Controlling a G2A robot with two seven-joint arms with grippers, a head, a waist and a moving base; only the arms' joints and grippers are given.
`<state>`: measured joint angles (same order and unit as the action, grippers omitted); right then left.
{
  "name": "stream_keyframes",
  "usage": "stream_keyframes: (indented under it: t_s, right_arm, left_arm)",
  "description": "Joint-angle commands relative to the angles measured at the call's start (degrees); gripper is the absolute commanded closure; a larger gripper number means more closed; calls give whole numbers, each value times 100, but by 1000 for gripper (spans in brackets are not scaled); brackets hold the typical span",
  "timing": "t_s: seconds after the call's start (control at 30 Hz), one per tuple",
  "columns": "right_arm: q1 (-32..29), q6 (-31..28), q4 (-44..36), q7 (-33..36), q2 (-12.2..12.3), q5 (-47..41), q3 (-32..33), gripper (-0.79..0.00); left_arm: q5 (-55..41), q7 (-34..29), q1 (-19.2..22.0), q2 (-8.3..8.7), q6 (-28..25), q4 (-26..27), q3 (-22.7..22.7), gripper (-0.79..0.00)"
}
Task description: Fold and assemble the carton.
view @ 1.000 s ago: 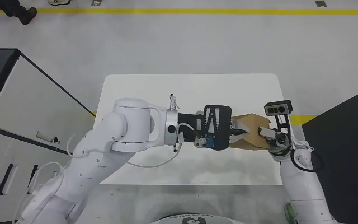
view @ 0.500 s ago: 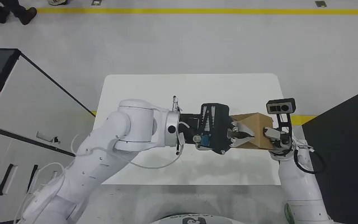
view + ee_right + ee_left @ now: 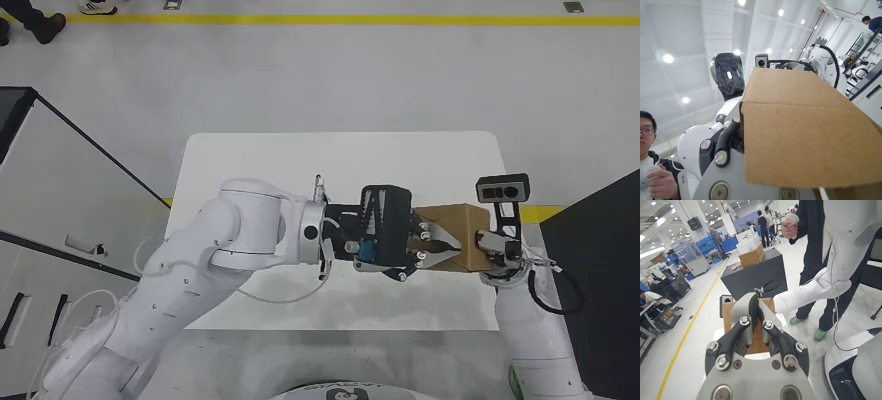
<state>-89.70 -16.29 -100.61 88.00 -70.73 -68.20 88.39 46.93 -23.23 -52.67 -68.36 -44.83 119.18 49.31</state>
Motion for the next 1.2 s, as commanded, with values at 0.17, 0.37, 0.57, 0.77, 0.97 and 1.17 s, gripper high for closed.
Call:
stream_keyframes:
  t_s: [0.17, 0.37, 0.57, 0.77, 0.97, 1.17]
  right_arm:
    - [-17, 1, 29, 0, 48, -161, -135, 0]
    - [-9, 1, 55, 0, 97, -225, -177, 0]
    - [28, 0, 59, 0, 127, -267, -238, 0]
    - [48, 0, 57, 0, 144, -308, -257, 0]
    - [16, 0, 38, 0, 152, -331, -246, 0]
    - [-10, 0, 4, 0, 167, -322, -250, 0]
  left_arm:
    - [166, -100, 34, 3, -18, 0, 17, 0]
    - [202, -137, -18, 26, -37, 41, 109, 0]
    - [157, -139, -63, 26, -41, 78, 59, 0]
    - [155, -135, -27, 15, -40, 73, 18, 0]
    - [137, -125, -4, 4, -36, 69, -33, 0]
    - [146, -99, 22, -17, -7, 61, -110, 0]
